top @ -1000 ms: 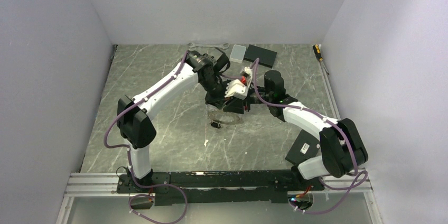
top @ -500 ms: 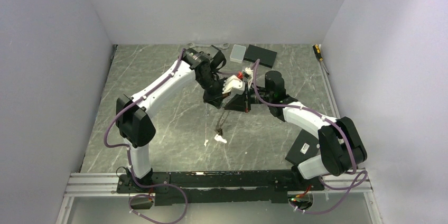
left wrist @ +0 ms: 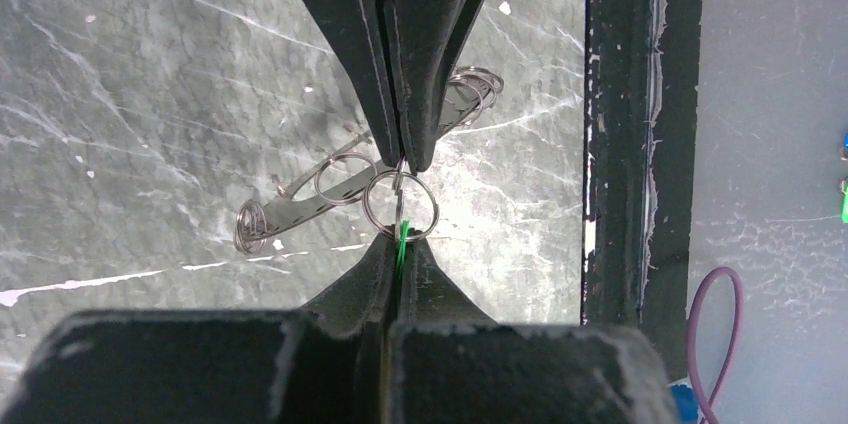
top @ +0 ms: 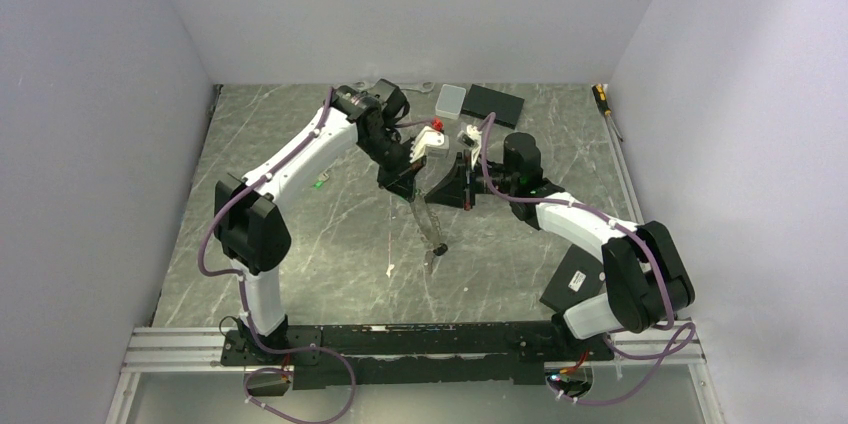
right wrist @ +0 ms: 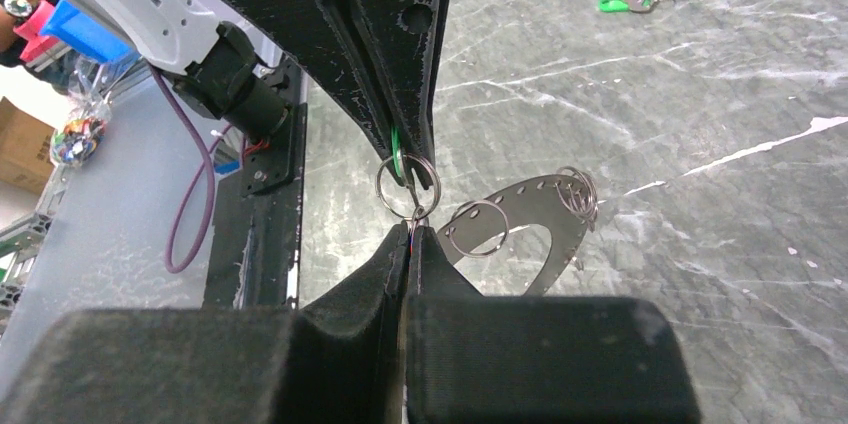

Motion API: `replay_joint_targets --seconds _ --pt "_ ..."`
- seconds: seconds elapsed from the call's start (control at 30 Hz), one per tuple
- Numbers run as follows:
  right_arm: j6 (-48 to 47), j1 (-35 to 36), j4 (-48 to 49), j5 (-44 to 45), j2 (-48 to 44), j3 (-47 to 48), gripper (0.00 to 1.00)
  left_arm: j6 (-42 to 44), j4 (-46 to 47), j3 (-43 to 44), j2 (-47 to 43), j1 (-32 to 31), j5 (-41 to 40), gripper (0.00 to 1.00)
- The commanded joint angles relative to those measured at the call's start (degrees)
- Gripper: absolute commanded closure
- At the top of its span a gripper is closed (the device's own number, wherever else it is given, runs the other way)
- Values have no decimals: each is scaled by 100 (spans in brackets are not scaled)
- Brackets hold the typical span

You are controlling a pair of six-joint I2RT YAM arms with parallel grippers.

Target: Remove the keys from the keyring

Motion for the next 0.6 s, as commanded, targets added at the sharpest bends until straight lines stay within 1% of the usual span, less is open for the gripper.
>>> replay_joint_targets --seconds 0.0,0.2,0.37,0.57 --pt "-41 -21 -118 -455 -37 -113 100 -63 287 -84 -246 283 49 100" --pt "13 -144 -67 -485 -153 -124 100 -83 427 -434 -307 515 185 100" --pt "197 -223 185 -521 -237 -206 100 -175 625 -725 -342 576 352 100" --pt "542 -240 677 -460 -346 -345 100 -608 1114 -1053 -329 547 761 100"
